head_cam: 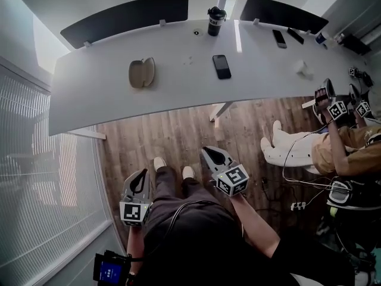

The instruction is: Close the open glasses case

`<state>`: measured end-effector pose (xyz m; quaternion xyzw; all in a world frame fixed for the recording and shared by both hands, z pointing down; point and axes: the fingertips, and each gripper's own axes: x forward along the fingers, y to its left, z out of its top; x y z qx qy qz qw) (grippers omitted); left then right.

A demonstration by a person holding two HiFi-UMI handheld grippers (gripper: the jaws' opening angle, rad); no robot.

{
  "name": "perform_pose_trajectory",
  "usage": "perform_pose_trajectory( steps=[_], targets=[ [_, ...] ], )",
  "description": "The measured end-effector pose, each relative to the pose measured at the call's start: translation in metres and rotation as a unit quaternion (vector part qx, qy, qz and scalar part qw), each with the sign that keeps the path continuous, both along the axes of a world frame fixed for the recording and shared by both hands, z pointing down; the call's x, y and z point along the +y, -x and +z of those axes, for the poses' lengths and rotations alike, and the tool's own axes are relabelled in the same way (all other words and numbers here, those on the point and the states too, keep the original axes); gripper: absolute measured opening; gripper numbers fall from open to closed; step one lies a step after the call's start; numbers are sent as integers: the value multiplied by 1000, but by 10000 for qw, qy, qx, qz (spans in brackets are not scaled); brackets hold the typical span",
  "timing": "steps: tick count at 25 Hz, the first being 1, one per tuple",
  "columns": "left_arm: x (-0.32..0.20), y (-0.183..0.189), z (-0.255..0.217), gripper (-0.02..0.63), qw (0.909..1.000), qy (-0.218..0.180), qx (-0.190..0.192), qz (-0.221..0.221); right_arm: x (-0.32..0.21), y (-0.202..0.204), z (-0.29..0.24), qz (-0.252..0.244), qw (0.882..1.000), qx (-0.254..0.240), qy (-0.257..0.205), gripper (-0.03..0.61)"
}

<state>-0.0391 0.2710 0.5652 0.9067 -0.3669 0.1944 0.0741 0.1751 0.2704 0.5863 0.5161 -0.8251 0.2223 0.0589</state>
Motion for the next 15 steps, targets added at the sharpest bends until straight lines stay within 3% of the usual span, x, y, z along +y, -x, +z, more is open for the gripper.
perform_pose_trajectory(
  steps=[7, 15],
  targets=[
    [-6, -3, 4, 8, 9999, -123, 82, -17, -1, 3, 18, -75, 9999, 62, 80, 6],
    [-16, 1, 0, 8, 9996, -274, -20, -73, -13, 11, 1, -204, 9997, -75, -76, 6]
  ],
)
